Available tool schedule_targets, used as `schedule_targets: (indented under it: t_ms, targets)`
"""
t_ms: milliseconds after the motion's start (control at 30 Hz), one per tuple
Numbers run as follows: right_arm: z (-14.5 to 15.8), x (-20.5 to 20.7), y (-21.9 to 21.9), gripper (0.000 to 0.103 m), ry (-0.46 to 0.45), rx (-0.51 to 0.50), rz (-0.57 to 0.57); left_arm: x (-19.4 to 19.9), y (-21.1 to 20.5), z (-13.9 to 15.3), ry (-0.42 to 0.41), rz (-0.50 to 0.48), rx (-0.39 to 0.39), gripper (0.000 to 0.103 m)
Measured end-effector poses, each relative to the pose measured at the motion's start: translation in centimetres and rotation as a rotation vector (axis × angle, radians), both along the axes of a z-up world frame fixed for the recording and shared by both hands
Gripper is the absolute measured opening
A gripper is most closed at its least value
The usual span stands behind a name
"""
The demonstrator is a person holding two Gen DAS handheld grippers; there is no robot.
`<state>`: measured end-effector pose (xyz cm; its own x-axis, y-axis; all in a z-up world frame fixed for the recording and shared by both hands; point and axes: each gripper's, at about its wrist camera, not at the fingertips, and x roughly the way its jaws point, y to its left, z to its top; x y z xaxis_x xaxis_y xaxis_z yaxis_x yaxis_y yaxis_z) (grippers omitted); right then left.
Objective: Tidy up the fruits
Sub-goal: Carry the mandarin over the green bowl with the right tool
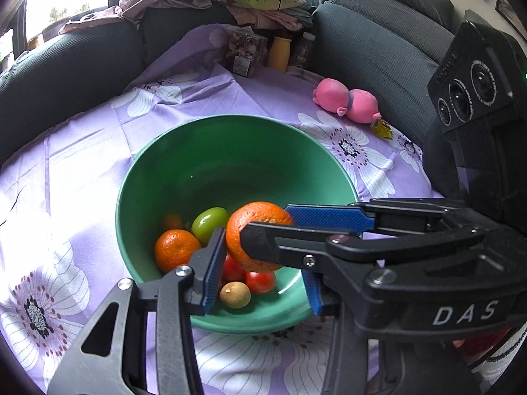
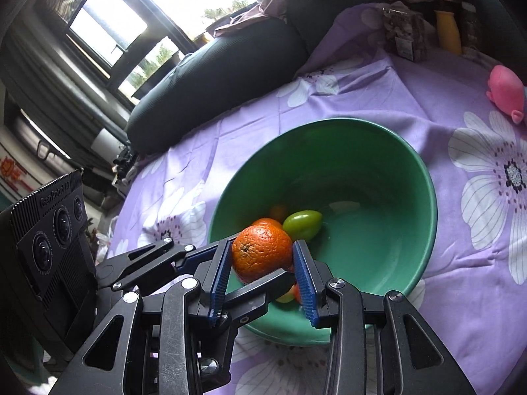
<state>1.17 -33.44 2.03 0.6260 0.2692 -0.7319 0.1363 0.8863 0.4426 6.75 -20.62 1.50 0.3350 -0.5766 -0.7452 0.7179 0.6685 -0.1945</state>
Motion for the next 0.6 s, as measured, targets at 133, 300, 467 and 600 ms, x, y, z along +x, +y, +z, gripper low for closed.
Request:
schedule_targets:
  t_ms: [133, 300, 467, 600]
  targets:
    - [-0.6, 0.4, -0.2, 0.041, 0.019, -0.013, -0.003, 0.5, -0.5, -0.6, 0.015, -0.002, 0.012, 0.042]
    - [-1.0, 0.8, -0.6, 0.041, 0.037, -0.018, -0.004, 0.9, -0.6, -1.1, 0.033, -0.003, 0.014, 0.042]
    - [-0.9, 1.0, -0.6, 0.04, 0.042, -0.032, -0.001, 1.4, -0.6, -1.7, 0.054, 0.008, 0.02, 0.042]
    - [-0.7, 1.2, -0.5, 0.039, 0.043, -0.047, 0.006, 1.5, -0.7, -1.9, 0.067, 0.005, 0.025, 0.042]
